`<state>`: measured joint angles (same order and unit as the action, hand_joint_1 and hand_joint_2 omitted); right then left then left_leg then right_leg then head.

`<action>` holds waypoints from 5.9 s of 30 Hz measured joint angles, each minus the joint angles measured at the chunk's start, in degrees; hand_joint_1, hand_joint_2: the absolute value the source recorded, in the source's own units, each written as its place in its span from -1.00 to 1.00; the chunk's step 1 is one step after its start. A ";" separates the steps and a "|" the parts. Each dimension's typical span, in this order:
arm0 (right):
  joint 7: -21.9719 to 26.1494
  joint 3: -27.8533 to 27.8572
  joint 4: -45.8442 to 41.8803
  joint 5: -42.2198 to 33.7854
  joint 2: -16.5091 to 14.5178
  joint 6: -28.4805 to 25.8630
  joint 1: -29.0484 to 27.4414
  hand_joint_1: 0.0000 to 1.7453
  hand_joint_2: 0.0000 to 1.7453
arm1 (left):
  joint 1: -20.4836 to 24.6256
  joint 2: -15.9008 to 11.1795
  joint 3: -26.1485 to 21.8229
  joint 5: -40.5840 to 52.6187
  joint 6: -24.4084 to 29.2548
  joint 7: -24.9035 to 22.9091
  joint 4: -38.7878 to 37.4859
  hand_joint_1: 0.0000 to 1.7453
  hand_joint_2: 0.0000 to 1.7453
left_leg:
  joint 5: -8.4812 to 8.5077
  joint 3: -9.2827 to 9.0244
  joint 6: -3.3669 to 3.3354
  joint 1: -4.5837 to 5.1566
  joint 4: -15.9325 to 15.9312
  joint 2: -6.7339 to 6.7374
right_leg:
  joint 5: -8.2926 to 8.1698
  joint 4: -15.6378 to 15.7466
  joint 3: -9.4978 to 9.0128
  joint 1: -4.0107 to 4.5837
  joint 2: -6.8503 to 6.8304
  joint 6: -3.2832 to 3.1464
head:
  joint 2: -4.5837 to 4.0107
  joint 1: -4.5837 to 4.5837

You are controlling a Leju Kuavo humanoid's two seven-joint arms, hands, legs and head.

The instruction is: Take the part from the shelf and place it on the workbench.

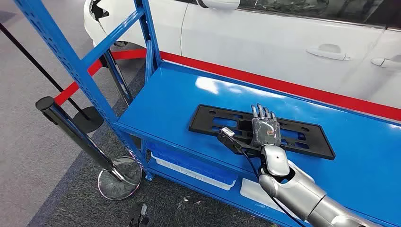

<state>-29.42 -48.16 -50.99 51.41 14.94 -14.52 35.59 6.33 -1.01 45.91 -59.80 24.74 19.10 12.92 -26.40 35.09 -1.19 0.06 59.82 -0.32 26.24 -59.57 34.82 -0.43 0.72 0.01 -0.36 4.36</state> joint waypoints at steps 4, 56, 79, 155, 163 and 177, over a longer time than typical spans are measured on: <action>0.00 0.67 -0.46 0.02 1.15 0.62 -0.66 -1.00 1.00 | -0.18 -0.01 -0.51 -0.22 0.00 0.11 -0.01 -1.00 -1.00 | 0.38 -0.03 -0.74 0.07 -0.79 -0.06 | -0.25 0.31 0.19 -0.11 -0.01 1.01 | 0.00 -0.04; 0.16 6.78 -19.87 9.61 4.86 -3.60 -5.26 1.00 1.00 | -0.39 0.33 -1.02 1.60 15.47 8.88 -0.39 -1.00 1.00 | -6.97 6.09 1.08 -0.44 13.23 0.05 | 0.40 -0.47 0.21 -0.83 -0.55 -0.01 | 0.00 0.46; 14.57 7.49 -49.64 -2.16 3.98 -17.92 -11.26 1.00 1.00 | -0.58 1.88 -1.10 0.16 10.38 5.80 -0.39 -1.00 1.00 | 0.85 0.86 -0.61 -0.10 0.36 -0.18 | 2.13 -0.98 -1.43 -0.83 -0.31 1.84 | 0.01 0.15; 16.96 7.60 -66.18 -2.78 3.31 -14.18 -21.45 1.00 1.00 | -0.17 1.62 -0.19 5.27 6.97 -1.12 -0.39 -1.00 1.00 | -2.99 -0.08 0.27 0.10 5.30 1.66 | 1.86 -2.13 -0.17 -0.31 -3.90 -0.58 | 0.01 0.33; 16.95 7.60 -66.08 -2.79 3.33 -13.89 -21.29 1.00 1.00 | -0.23 1.56 0.04 5.77 7.19 -1.73 -0.39 -1.00 1.00 | -0.07 -3.68 -2.11 0.83 -3.61 1.06 | 4.66 -5.96 1.63 -0.75 -2.31 1.36 | 0.01 0.24; 17.36 7.62 -66.07 -3.54 3.36 -13.65 -21.28 1.00 1.00 | -0.43 1.60 0.94 5.84 7.21 -2.21 -0.39 -1.00 1.00 | -2.49 1.55 0.44 0.03 3.44 -3.57 | 1.77 -2.01 -0.33 -1.70 0.73 0.75 | 0.00 0.63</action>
<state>-12.05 -40.54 -117.07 47.87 18.29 -28.17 14.31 5.91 0.60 46.85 -53.96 31.95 16.90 12.52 -28.90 36.64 -0.75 0.09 63.27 -3.89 28.00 -61.58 34.49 -2.13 1.46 0.76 -0.36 4.99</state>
